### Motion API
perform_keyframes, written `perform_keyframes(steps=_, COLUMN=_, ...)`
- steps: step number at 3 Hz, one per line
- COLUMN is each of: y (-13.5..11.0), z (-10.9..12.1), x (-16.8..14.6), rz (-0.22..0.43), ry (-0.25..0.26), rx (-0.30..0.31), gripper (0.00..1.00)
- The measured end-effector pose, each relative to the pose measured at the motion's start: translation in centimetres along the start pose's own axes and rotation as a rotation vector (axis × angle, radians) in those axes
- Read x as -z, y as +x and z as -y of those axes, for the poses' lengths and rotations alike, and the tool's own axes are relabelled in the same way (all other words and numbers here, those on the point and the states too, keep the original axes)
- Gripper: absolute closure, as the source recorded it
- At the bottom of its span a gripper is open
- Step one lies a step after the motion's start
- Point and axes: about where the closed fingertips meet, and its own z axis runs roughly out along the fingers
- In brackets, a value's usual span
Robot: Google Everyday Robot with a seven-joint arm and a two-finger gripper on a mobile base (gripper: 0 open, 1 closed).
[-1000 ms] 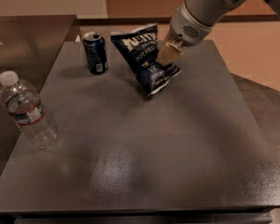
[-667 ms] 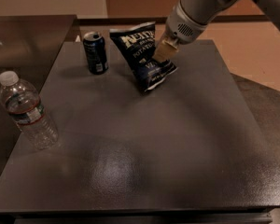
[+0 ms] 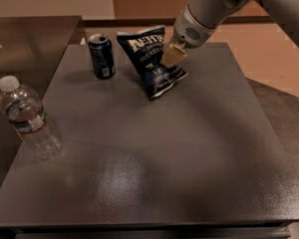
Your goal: Move blue chip bag near pepsi can
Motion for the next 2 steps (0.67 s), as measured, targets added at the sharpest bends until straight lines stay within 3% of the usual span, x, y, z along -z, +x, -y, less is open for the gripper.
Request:
perform_keyframes(steps=1, y=-0.06, z=-0.06, x=-0.19, rz=-0.001, ry=-0.003, rx=0.001, gripper=0.13)
perform_keyframes(steps=2, y=-0.11, z=-0.12, x=-0.36, rz=-0.001, ry=-0.006, rx=0.003, gripper=0.0)
